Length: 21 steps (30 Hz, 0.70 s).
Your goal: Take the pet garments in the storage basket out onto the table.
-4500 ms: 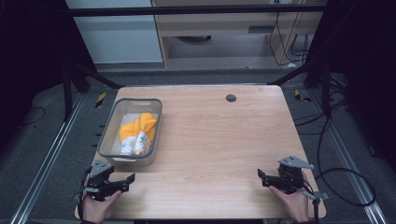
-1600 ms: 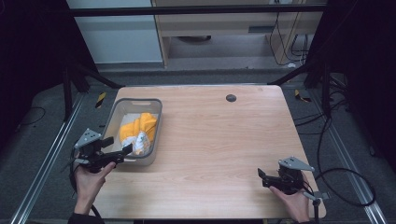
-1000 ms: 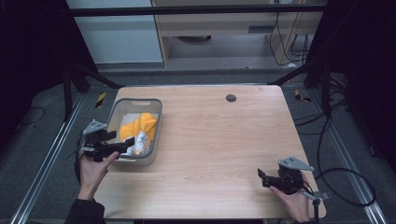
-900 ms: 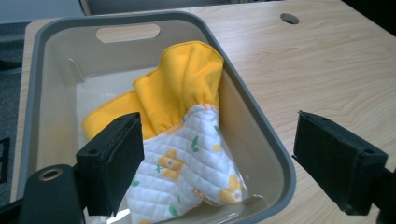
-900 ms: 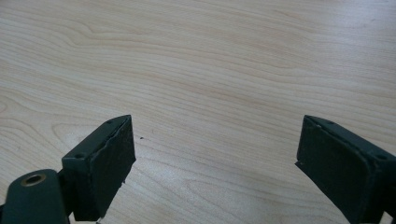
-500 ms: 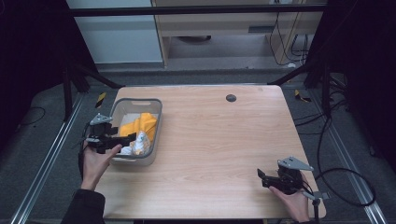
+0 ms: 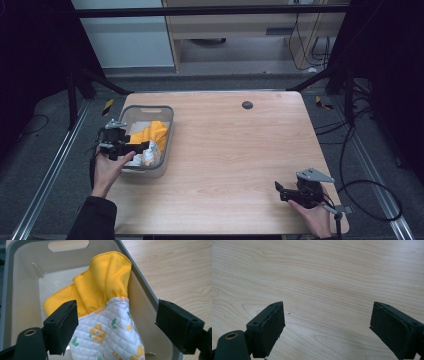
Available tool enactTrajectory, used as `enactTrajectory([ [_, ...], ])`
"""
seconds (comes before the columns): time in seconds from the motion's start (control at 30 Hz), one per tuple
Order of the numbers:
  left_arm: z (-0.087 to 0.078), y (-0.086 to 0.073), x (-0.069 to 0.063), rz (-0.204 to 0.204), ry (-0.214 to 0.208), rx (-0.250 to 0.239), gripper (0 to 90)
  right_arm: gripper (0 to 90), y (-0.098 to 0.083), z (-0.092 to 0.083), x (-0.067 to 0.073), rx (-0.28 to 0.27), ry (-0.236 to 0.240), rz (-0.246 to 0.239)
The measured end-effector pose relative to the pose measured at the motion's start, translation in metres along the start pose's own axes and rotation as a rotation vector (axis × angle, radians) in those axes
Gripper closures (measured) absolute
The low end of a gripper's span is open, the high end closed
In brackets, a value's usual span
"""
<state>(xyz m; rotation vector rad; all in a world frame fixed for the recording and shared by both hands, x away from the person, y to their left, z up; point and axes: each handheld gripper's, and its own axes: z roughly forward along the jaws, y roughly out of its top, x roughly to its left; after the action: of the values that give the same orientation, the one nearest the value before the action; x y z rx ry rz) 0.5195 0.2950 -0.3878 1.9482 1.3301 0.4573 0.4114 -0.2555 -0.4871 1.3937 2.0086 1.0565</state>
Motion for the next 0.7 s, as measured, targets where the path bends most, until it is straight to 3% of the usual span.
enactTrajectory([
  [0.7, 0.020, 0.000, -0.006, 0.020, 0.009, 0.115, 26.7, 12.8, 0.000, 0.002, 0.002, 0.015, 0.014, -0.010],
])
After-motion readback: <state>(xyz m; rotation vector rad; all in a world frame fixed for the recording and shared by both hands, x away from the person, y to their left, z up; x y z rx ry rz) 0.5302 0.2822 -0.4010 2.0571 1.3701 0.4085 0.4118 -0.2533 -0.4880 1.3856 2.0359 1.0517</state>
